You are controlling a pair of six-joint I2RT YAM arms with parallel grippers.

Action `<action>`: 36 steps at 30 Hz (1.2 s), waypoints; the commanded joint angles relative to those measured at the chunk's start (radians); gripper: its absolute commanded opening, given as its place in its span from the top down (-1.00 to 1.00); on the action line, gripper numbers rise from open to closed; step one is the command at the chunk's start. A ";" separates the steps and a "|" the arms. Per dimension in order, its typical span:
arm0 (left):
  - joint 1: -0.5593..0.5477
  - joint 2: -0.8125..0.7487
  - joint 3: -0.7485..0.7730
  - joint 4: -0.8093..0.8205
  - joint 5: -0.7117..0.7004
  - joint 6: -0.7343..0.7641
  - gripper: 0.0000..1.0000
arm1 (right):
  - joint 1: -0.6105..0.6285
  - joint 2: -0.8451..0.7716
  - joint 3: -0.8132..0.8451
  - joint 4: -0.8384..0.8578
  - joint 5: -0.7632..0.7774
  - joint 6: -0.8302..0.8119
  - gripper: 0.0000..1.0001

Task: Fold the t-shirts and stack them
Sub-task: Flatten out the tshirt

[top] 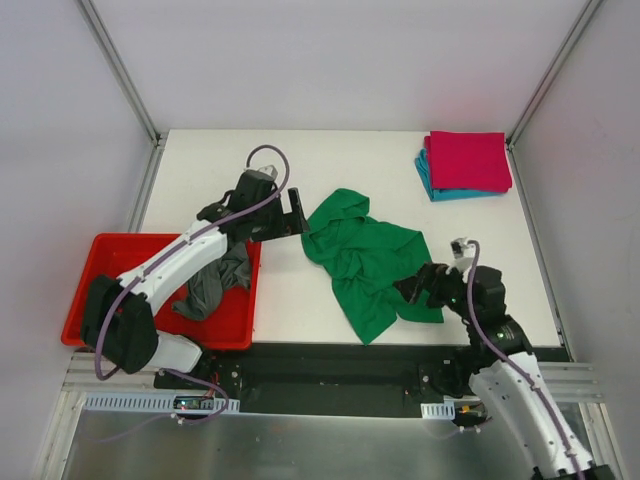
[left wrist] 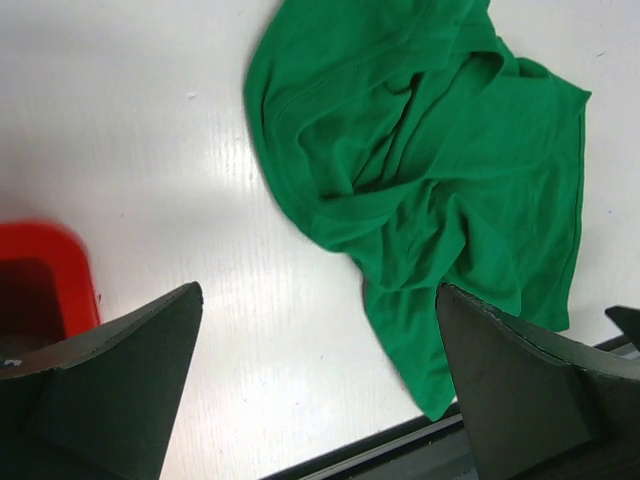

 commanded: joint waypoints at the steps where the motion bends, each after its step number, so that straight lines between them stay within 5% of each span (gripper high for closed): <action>1: -0.009 -0.111 -0.105 0.028 -0.008 -0.017 -0.98 | 0.369 0.090 0.136 -0.135 0.258 0.024 -0.95; 5: -0.010 -0.164 -0.185 0.067 0.064 -0.006 -0.98 | 0.792 0.299 0.220 -0.169 0.588 0.140 -0.97; 9: -0.010 -0.206 -0.223 0.076 0.055 0.005 -0.98 | 0.980 0.535 0.348 -0.304 0.768 0.281 -0.93; 25: -0.010 -0.345 -0.326 0.076 0.007 0.022 -0.98 | 1.106 0.908 0.475 -0.316 0.830 0.492 -0.33; 36: -0.010 -0.356 -0.337 0.071 -0.031 0.020 -0.98 | 1.114 1.036 0.515 -0.313 0.799 0.525 -0.25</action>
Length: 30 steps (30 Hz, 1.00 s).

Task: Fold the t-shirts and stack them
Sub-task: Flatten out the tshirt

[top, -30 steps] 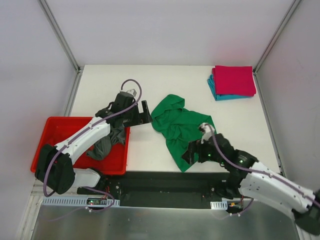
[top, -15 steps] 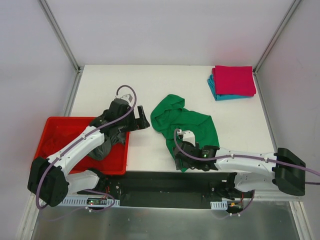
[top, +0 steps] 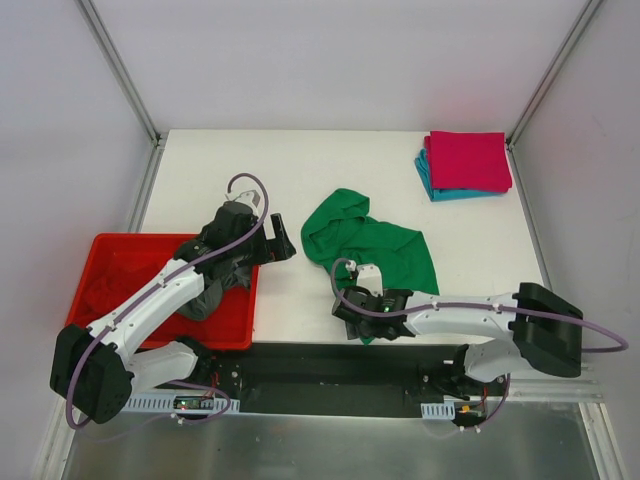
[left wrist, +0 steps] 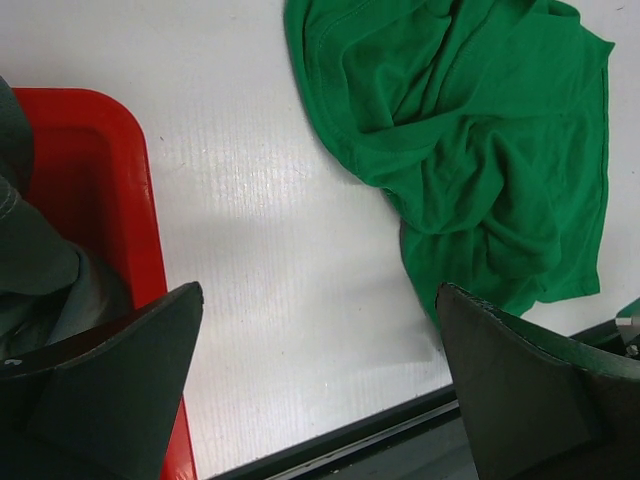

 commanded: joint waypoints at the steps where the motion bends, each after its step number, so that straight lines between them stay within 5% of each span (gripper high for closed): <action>1: -0.011 -0.014 -0.008 0.016 -0.023 0.014 -0.98 | 0.007 0.048 0.058 -0.029 0.006 0.031 -0.25; 14: -0.011 -0.009 -0.008 0.010 -0.049 0.006 -0.98 | 0.001 0.142 0.066 -0.101 -0.011 0.105 -0.01; 26: -0.011 0.000 0.000 0.008 -0.043 0.012 -0.98 | -0.096 0.056 -0.008 -0.071 0.014 0.037 0.97; 30: -0.011 0.032 0.035 0.008 -0.006 0.024 -0.98 | -0.195 -0.112 -0.016 -0.091 0.049 -0.064 0.99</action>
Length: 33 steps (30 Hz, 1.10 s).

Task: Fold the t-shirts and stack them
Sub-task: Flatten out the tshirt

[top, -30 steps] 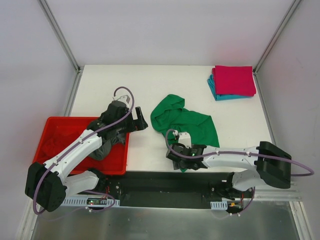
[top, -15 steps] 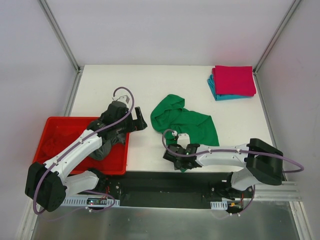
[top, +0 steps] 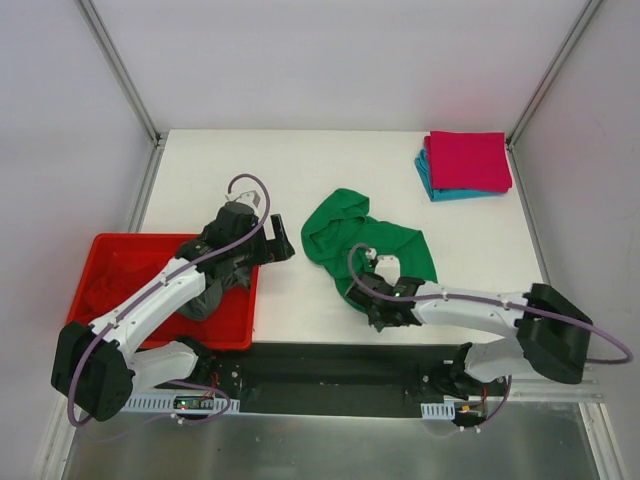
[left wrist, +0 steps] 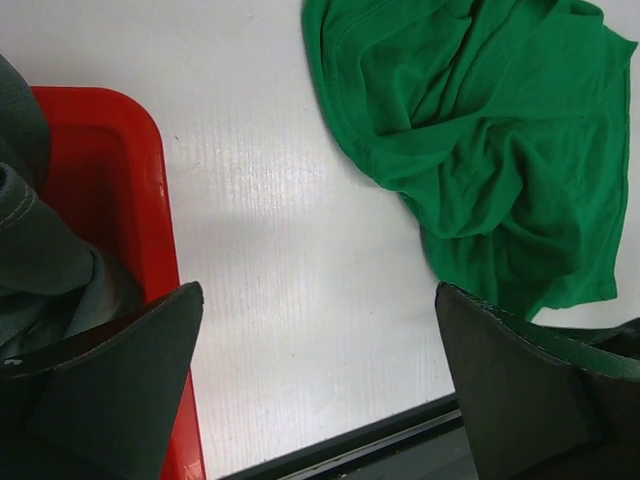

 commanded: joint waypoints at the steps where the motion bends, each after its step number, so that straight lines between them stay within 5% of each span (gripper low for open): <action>1: -0.011 0.039 0.051 0.009 0.035 0.025 -0.98 | -0.110 -0.200 -0.014 -0.050 0.055 -0.126 0.99; 11: -0.075 0.258 0.210 0.039 0.170 0.099 -0.98 | -0.523 -0.623 -0.022 -0.206 0.172 -0.351 0.99; 16: -0.106 0.439 0.324 0.039 0.205 0.104 -0.88 | -0.689 -0.699 -0.030 -0.217 0.193 -0.425 0.99; 23: -0.170 0.657 0.494 0.020 0.245 0.078 -0.74 | -0.763 -0.651 -0.070 -0.150 0.097 -0.491 0.99; 33: -0.284 0.844 0.767 -0.095 -0.061 0.039 -0.65 | -0.801 -0.673 -0.143 -0.081 -0.009 -0.545 0.99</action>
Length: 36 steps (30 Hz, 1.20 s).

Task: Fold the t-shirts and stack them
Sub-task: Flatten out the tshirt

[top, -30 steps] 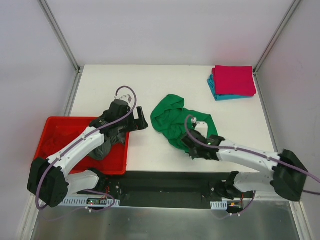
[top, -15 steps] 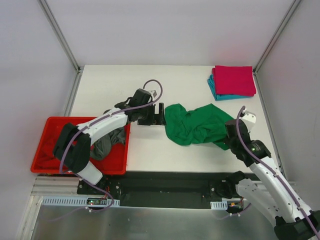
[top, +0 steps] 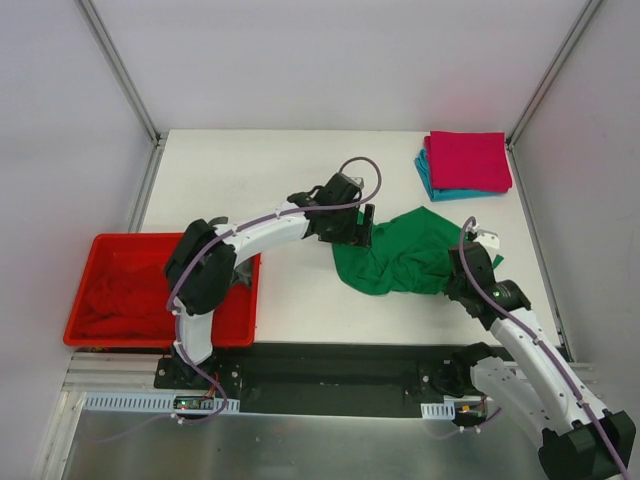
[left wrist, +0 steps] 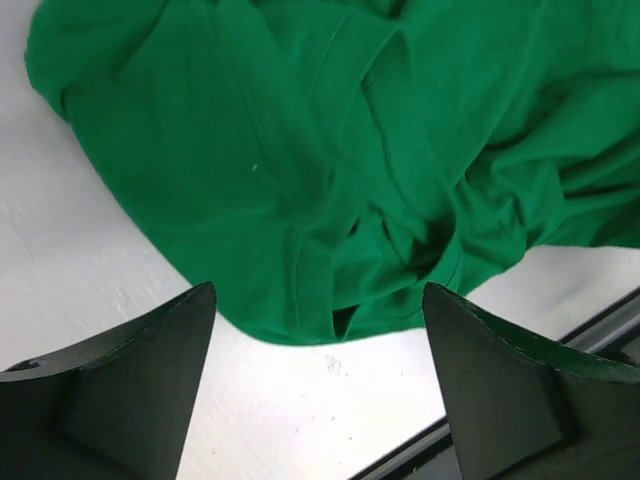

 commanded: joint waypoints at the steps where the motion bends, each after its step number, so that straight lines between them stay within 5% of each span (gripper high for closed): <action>1: -0.018 0.084 0.144 -0.075 -0.152 -0.015 -0.61 | -0.015 -0.022 -0.028 0.051 -0.055 -0.047 0.99; 17: -0.061 0.247 0.339 -0.174 -0.193 -0.019 -0.18 | -0.057 -0.054 -0.061 0.076 -0.107 -0.073 0.99; 22: -0.062 0.261 0.359 -0.196 -0.216 -0.015 0.24 | -0.061 -0.051 -0.061 0.079 -0.117 -0.078 1.00; 28: -0.062 0.215 0.351 -0.216 -0.248 -0.007 1.00 | -0.067 -0.053 -0.062 0.080 -0.106 -0.078 1.00; 36: -0.041 -0.038 0.189 -0.227 -0.346 0.013 1.00 | -0.103 -0.088 0.010 0.035 -0.065 -0.065 0.99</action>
